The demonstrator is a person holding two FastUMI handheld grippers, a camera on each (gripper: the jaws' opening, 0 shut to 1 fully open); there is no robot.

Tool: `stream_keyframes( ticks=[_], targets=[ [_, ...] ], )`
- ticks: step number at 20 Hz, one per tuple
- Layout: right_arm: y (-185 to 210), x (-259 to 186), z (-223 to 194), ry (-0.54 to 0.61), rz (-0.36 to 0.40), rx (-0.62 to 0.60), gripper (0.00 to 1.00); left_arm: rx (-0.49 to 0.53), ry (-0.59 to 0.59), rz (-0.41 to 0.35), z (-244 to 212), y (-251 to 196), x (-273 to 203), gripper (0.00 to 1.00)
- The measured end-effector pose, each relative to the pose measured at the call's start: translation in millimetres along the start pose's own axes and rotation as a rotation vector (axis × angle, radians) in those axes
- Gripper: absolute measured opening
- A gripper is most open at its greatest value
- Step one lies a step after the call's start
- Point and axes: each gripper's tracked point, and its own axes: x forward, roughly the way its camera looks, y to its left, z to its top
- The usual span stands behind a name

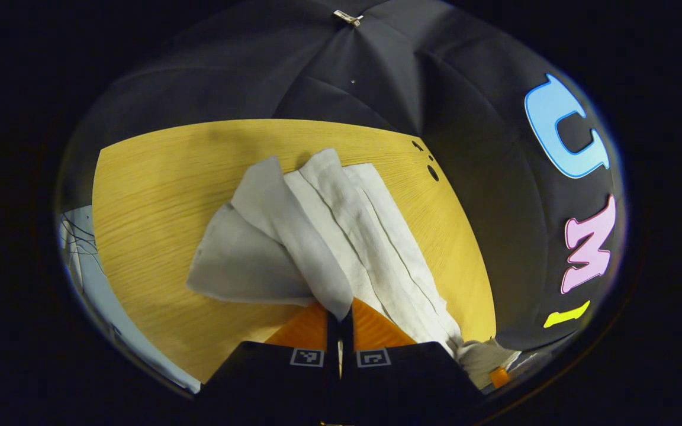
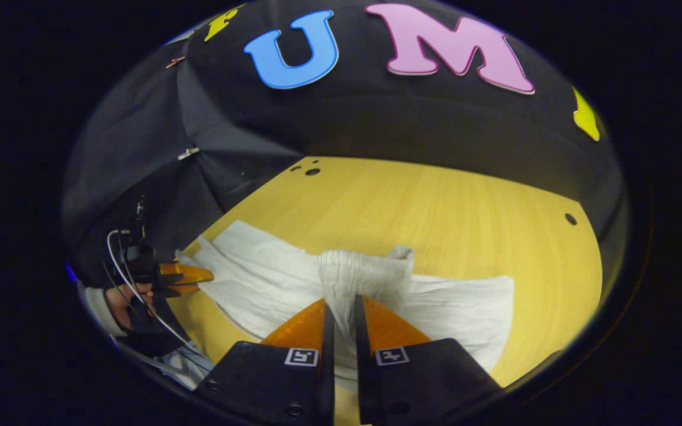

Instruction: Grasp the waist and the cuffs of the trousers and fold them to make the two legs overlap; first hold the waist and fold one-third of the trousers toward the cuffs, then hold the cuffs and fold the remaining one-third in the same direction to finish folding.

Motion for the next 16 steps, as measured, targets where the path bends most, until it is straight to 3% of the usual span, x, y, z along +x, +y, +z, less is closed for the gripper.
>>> stream_keyframes(
  ticks=[2, 3, 4, 6, 9, 10, 11, 16],
  targets=[
    [19.6, 1.6, -14.9, 0.044, 0.076, 0.057, 0.33, -0.006, 0.000, -0.003, 0.2, -1.3, -0.8, 0.06],
    [31.5, -1.1, -14.6, 0.051, 0.123, 0.104, 0.51, -0.011, 0.000, -0.005, 1.1, -1.3, -1.3, 0.06],
    [41.5, -3.7, -12.1, 0.051, 0.164, 0.150, 0.61, -0.017, 0.001, -0.006, 0.9, -0.8, -1.0, 0.06],
    [39.8, -5.9, -6.9, 0.033, 0.172, 0.187, 0.72, -0.029, 0.001, -0.009, 0.9, -1.2, -1.0, 0.06],
    [10.7, -18.9, 2.0, -0.014, 0.107, 0.215, 0.73, -0.039, -0.009, -0.029, 3.8, -4.2, -3.3, 0.06],
    [-5.5, -27.5, 2.8, -0.032, 0.078, 0.233, 0.64, -0.045, -0.014, -0.044, 4.7, -6.3, -3.7, 0.06],
    [-21.9, -36.2, 3.9, -0.049, 0.050, 0.256, 0.73, -0.052, -0.019, -0.058, 7.2, -8.1, -5.7, 0.06],
    [-100.7, -82.8, -0.9, -0.142, -0.110, 0.385, 0.73, -0.136, -0.049, -0.143, 20.8, -30.8, -17.7, 0.05]
  ],
)
